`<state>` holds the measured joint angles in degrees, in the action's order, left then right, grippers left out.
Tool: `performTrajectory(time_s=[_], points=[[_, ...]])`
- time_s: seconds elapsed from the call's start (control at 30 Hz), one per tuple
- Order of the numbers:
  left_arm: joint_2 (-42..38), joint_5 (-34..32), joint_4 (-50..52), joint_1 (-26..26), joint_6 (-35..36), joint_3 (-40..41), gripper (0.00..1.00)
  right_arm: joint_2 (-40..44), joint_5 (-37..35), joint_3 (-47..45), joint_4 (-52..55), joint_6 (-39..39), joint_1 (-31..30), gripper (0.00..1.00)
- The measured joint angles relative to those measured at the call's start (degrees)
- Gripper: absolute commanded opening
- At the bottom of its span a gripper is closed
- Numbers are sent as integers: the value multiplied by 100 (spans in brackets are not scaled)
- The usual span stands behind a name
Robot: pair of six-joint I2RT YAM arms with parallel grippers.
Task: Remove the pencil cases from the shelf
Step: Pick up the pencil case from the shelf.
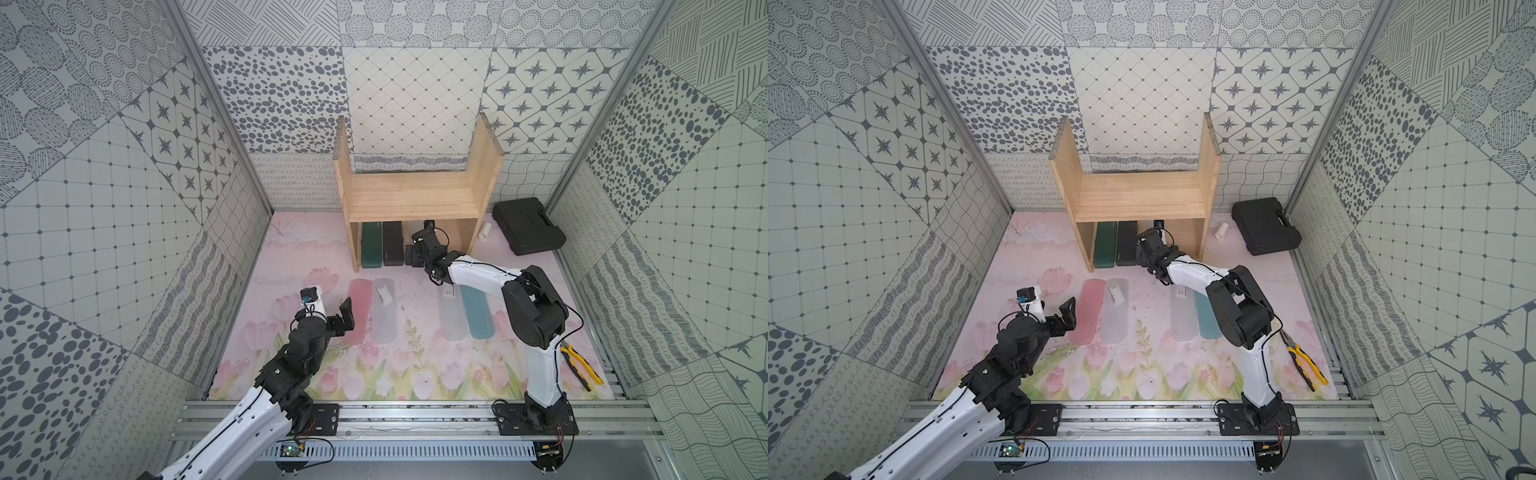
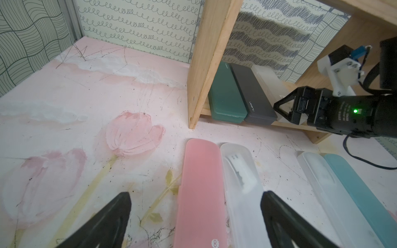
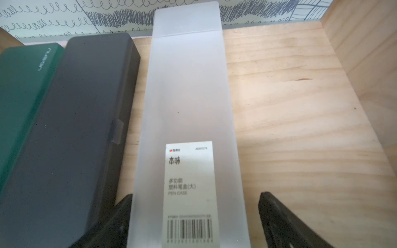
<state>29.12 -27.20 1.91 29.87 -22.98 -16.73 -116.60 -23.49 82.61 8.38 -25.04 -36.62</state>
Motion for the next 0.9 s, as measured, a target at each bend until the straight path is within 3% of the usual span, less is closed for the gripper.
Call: performTrajectory(time_s=[0.73,0.9], points=[[0,-2,0,0,0,0,99,-295,144,385,68,640,127,83],[4,-2,0,0,0,0,99,-361,186,501,79,669,144,77]])
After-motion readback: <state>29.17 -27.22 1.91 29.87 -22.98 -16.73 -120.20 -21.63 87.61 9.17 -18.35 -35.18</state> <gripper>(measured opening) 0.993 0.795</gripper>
